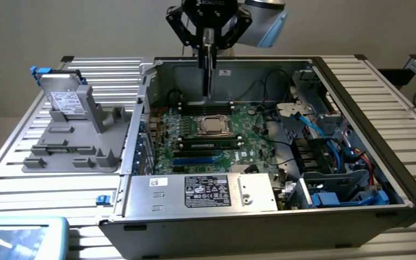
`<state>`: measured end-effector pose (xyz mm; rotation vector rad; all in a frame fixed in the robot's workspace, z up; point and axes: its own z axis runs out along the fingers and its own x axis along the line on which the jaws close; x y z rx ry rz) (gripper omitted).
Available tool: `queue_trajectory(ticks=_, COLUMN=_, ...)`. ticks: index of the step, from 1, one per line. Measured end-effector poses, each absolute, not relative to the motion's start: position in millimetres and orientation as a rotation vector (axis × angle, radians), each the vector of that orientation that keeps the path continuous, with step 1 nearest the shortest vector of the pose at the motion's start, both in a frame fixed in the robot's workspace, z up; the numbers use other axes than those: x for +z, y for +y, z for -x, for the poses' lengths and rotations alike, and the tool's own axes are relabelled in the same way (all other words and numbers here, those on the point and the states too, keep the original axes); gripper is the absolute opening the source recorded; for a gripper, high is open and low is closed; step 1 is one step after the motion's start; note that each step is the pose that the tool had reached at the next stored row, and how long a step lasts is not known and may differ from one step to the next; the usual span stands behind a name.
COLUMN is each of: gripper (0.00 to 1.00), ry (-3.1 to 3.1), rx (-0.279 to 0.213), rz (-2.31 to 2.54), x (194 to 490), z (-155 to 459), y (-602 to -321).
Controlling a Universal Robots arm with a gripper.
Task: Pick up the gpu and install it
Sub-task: 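Pick up the gpu and move the gpu toward the slot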
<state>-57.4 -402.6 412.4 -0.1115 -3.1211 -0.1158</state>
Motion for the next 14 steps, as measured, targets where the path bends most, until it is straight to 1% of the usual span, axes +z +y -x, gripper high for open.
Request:
queue_trajectory(ticks=7, gripper=0.28, ry=-3.121, rx=-0.116, rz=0.11, x=399.6, z=30.5, y=-406.9)
queue_trajectory(ticks=14, gripper=0.28, ry=-3.121, rx=-0.115, rz=0.082, x=391.0, z=24.0, y=-408.4)
